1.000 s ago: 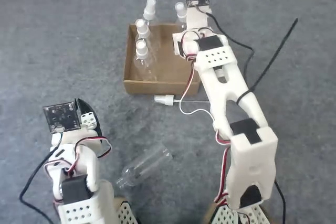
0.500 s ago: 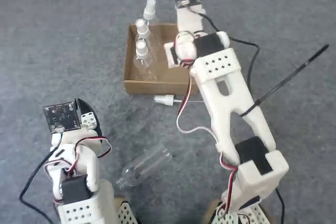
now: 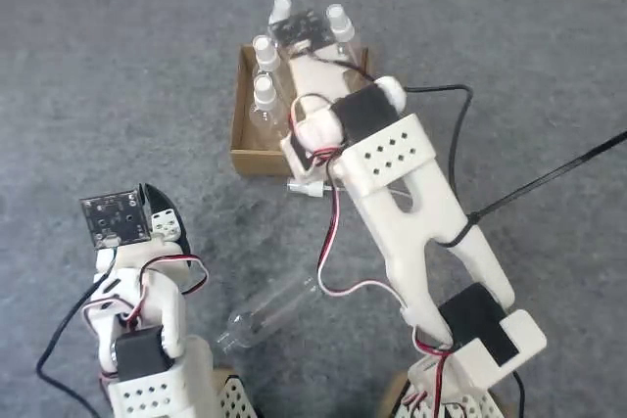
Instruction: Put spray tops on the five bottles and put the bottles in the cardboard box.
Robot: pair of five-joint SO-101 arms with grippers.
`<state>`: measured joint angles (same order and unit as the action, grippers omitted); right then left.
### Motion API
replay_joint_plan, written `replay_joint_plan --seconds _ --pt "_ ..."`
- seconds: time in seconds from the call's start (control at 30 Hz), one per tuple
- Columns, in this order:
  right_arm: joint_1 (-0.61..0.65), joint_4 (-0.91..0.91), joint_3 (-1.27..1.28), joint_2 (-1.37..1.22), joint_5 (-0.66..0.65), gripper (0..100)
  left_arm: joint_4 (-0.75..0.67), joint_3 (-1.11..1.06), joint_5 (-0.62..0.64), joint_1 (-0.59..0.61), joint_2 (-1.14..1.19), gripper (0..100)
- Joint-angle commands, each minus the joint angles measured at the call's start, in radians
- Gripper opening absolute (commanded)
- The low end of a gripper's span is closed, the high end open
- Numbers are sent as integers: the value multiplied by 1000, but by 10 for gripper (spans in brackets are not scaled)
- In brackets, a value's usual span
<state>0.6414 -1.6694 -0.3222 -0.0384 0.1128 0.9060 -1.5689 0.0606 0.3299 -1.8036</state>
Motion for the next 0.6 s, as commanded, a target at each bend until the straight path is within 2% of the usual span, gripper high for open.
replay_joint_plan --seconds 0.0,0.13,0.33,0.57 --pt "41 -76 -23 73 12 213 -41 15 -9 6 -6 12" --pt "73 -120 -23 73 11 213 -43 15 -9 20 -6 12" --pt "107 -122 -17 73 9 210 -121 -16 -2 64 -6 12" --pt "173 -110 141 140 9 213 -121 -18 -5 64 -6 12"
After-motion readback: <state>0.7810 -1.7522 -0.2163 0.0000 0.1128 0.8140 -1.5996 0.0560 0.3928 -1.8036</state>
